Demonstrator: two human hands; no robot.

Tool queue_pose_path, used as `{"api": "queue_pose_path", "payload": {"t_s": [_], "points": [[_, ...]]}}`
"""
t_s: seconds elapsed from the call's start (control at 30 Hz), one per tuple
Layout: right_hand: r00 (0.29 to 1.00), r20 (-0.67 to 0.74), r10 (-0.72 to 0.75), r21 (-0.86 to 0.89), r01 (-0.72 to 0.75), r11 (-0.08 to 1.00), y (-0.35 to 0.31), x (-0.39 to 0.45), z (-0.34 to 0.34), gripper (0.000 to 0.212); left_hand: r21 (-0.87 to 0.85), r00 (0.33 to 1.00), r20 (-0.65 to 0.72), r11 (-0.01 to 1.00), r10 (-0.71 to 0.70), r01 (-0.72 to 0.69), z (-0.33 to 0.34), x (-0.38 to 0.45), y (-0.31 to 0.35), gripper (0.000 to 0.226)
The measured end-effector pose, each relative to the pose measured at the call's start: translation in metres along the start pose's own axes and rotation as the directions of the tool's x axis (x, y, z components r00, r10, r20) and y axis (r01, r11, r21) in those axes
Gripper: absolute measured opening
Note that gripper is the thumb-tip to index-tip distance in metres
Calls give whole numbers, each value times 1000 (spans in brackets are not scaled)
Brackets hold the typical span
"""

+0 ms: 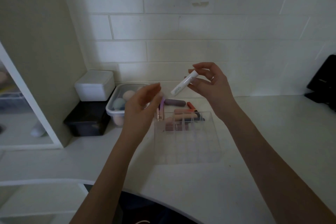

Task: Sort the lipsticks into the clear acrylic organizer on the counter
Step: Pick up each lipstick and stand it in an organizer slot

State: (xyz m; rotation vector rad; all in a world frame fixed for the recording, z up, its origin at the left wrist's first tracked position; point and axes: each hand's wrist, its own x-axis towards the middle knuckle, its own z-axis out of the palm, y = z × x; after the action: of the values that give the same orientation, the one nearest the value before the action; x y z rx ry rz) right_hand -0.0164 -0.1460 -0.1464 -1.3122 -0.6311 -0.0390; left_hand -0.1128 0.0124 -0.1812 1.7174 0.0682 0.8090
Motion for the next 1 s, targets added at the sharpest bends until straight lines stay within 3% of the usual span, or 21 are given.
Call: {"api": "queue_pose_path", "payload": {"t_s": [0.13,0.3,0.4,0.5,0.57,0.63,0.7,0.73,0.8,0.87,1.0], "points": [[999,34,-6,-62,8,998,4,1,0,23,-21,999,48,1000,24,-23,-1,-7,-5,18],[1000,-20,-10,-382,2,924,24,2,3,18,-75,999,-26,996,37,-38,1,-12,-18,19],[998,-23,57,-585,-59,809,39,1,4,19,-21,986,-130,994,103,-107,-3,-15,-27,24],[980,46,192,-777,-86,623,43,5,5,25,32,976,-152,988,157,-154,-2,-17,-31,28],[926,97,365,-875,-96,475,40,12,7,26,63,973,-149,983,177,-170,0,-19,-33,28],[827,116,551,-943,-82,323,35,23,8,32,103,968,-143,976,206,-193,2,-20,-35,26],[739,134,660,-953,-85,289,29,36,6,43,138,964,-139,969,225,-207,1,-20,-36,25],[740,152,655,-935,-108,339,28,43,6,42,152,963,-137,965,233,-212,1,-21,-37,25],[819,175,546,-904,-86,418,34,57,10,34,193,957,-122,952,262,-236,2,-21,-37,23],[859,196,473,-936,20,351,46,68,20,36,245,949,-90,930,301,-272,2,-23,-36,19],[816,176,551,-984,125,128,73,75,30,36,283,947,-69,916,315,-284,-1,-27,-38,29]]}}
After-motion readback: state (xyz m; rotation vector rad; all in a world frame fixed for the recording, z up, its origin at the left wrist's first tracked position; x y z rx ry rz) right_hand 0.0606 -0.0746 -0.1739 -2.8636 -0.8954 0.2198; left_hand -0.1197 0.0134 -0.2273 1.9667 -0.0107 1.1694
